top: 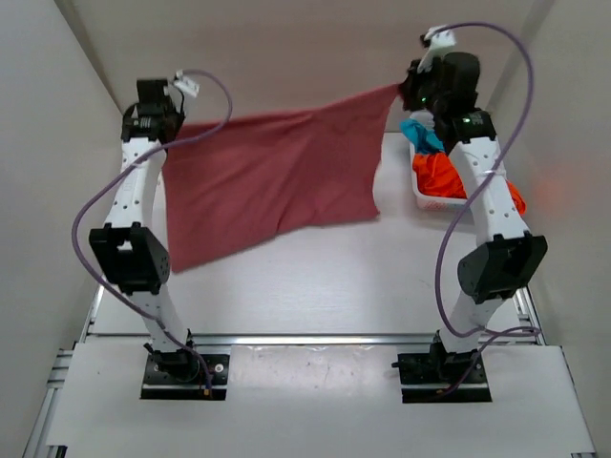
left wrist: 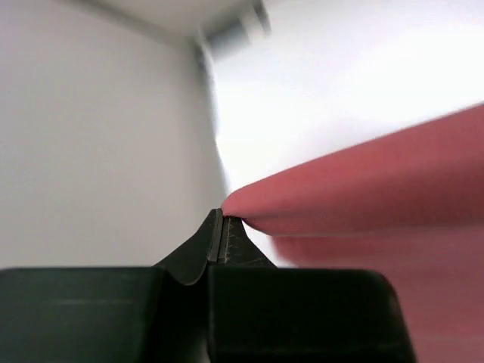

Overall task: Fold and stack the t-shirts
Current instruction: Flatten out the tshirt, then grap the side of the flattened tshirt closest away from the robot with both arms

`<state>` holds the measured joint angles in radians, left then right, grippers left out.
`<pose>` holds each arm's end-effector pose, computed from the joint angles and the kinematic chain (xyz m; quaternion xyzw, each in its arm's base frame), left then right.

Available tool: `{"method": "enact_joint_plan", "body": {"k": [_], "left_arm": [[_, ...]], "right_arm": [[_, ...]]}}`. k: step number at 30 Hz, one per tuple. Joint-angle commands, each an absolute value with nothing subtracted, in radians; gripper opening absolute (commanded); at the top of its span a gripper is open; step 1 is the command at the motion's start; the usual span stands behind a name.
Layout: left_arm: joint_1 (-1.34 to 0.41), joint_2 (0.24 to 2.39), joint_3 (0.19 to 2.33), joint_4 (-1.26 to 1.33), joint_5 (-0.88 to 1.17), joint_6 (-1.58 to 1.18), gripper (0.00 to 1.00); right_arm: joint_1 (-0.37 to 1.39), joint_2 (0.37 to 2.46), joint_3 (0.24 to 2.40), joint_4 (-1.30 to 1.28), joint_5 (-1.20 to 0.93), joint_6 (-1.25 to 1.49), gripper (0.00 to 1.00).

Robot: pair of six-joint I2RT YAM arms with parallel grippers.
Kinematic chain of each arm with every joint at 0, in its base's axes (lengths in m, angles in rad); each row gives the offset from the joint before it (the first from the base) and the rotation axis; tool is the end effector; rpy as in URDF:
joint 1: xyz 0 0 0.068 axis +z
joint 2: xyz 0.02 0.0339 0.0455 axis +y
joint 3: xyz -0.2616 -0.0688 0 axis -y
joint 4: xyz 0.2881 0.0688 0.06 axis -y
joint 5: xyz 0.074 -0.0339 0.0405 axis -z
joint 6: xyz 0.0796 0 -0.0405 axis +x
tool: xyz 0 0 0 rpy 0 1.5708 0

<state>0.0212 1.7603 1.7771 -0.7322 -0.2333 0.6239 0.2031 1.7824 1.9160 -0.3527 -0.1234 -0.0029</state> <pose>0.4701 0.0284 0.3359 0.2221 0.8773 0.2310 0.3571 0.4895 0.1108 0.4339 -0.1184 0.7706 0.1103 0.6164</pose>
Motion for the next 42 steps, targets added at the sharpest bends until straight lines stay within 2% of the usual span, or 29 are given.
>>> {"method": "enact_joint_plan", "body": {"k": [1,3,6,11,15,18,22,28,33,42], "left_arm": [[-0.032,1.853,2.408,-0.770,-0.238,0.563,0.00],[-0.052,1.771,2.169,-0.677,-0.230,0.606,0.00],[-0.077,1.576,1.811,-0.491,-0.232,0.653,0.00],[0.000,1.526,1.655,-0.560,-0.138,0.600,0.00],[0.017,1.401,1.411,-0.569,-0.092,0.675,0.00],[-0.055,1.320,1.200,-0.604,-0.112,0.741,0.00],[-0.066,1.250,0.950,-0.612,-0.150,0.761,0.00],[0.037,1.183,0.807,-0.678,-0.144,0.747,0.00],[0.026,1.151,0.758,-0.703,-0.153,0.738,0.00],[0.126,1.161,0.750,-0.680,-0.164,0.681,0.00]], "right_arm": [[0.193,1.730,2.124,-0.235,0.044,-0.122,0.00],[0.202,1.695,2.112,-0.227,0.063,-0.118,0.00],[0.254,1.623,1.987,-0.224,0.118,-0.170,0.00],[0.301,1.409,1.540,-0.213,0.176,-0.121,0.00],[0.348,1.218,1.208,-0.288,0.213,-0.058,0.00],[0.380,1.132,1.039,-0.369,0.198,0.032,0.00],[0.452,1.069,0.913,-0.466,0.154,0.109,0.00],[0.492,1.063,0.782,-0.431,0.008,0.155,0.01],[0.431,1.129,0.752,-0.336,-0.123,0.117,0.00],[0.405,1.368,0.897,-0.201,-0.210,0.009,0.00]]}}
